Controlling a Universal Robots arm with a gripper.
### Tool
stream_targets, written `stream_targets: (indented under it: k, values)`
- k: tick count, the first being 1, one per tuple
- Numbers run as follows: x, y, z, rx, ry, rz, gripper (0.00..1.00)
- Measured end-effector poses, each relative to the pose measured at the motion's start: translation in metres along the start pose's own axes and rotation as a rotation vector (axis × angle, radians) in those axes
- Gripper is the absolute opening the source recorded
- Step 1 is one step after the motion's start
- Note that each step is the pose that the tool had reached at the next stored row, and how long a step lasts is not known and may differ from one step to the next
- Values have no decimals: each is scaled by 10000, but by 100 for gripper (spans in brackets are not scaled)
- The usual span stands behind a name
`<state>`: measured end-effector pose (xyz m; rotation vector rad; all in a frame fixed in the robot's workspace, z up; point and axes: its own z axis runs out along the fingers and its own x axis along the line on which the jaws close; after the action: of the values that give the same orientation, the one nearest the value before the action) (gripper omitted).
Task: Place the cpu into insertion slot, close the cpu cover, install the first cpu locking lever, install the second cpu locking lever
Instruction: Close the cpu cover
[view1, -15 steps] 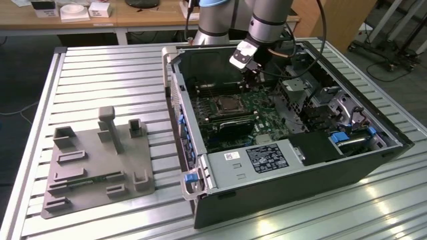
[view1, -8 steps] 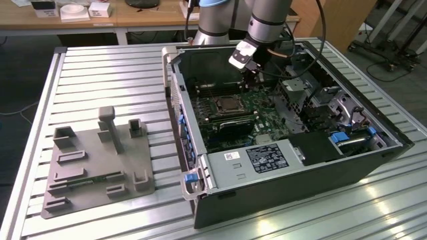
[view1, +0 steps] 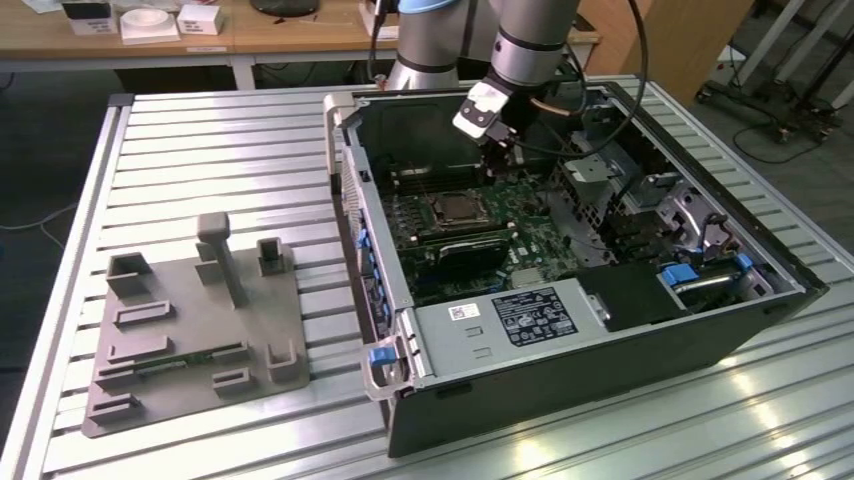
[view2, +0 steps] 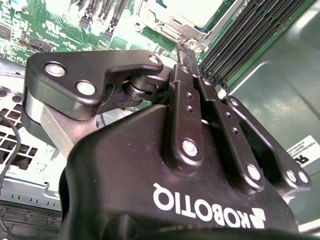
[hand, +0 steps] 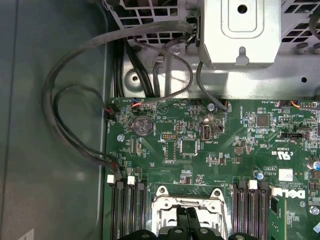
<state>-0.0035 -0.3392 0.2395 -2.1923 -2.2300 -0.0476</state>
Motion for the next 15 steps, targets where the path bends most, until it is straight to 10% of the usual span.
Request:
stream_targets:
  k: [15]
  values:
    - [1, -88, 3, 0, 2, -14, 11]
